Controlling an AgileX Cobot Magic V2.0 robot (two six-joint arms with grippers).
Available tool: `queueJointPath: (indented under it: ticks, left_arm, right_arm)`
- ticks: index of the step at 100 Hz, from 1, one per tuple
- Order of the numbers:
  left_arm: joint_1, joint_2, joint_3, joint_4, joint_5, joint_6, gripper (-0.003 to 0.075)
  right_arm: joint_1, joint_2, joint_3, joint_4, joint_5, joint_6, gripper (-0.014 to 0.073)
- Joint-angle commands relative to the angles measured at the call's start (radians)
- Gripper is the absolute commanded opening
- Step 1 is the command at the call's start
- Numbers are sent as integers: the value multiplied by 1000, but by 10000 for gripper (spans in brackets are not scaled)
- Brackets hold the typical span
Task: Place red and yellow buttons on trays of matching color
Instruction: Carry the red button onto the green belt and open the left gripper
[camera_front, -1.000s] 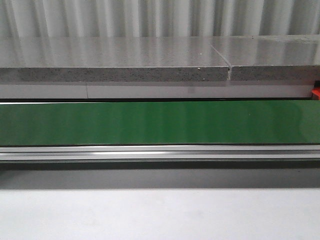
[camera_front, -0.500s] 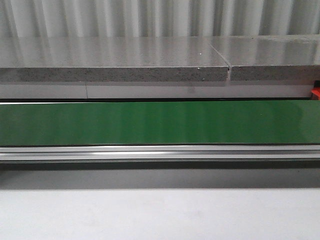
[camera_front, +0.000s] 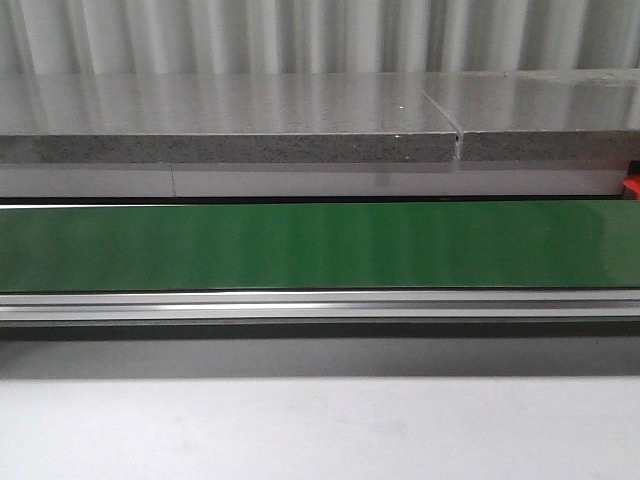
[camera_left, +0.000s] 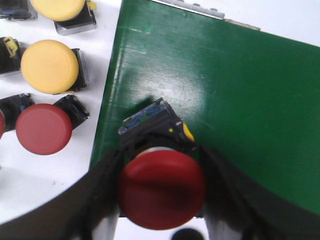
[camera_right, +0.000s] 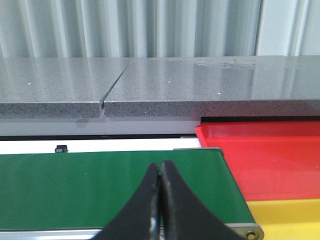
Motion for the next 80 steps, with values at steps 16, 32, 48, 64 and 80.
queueJointPath:
  ticks: [16,32,48,64,80]
  left_arm:
    - [-5,6,-35,-10,-13,-1,256]
    - [-5,6,-37,-10,-22,-1,395]
    - [-5,6,-48,-72,-34,-4,547]
    - [-1,-3,-87,-89,-50,-5,546]
    - [20,-3,-152,-89,-30,-39,546]
  right_arm:
    - [-4,-8,-16,-3,-81,0,-67]
    - [-4,-8,-16,-3,-81,0,-67]
    - [-4,-8,-16,-3,-81,0,-67]
    - [-4,-8,-16,-3,-81,0,-67]
    - [-4,-8,-16,-3,-81,0,-67]
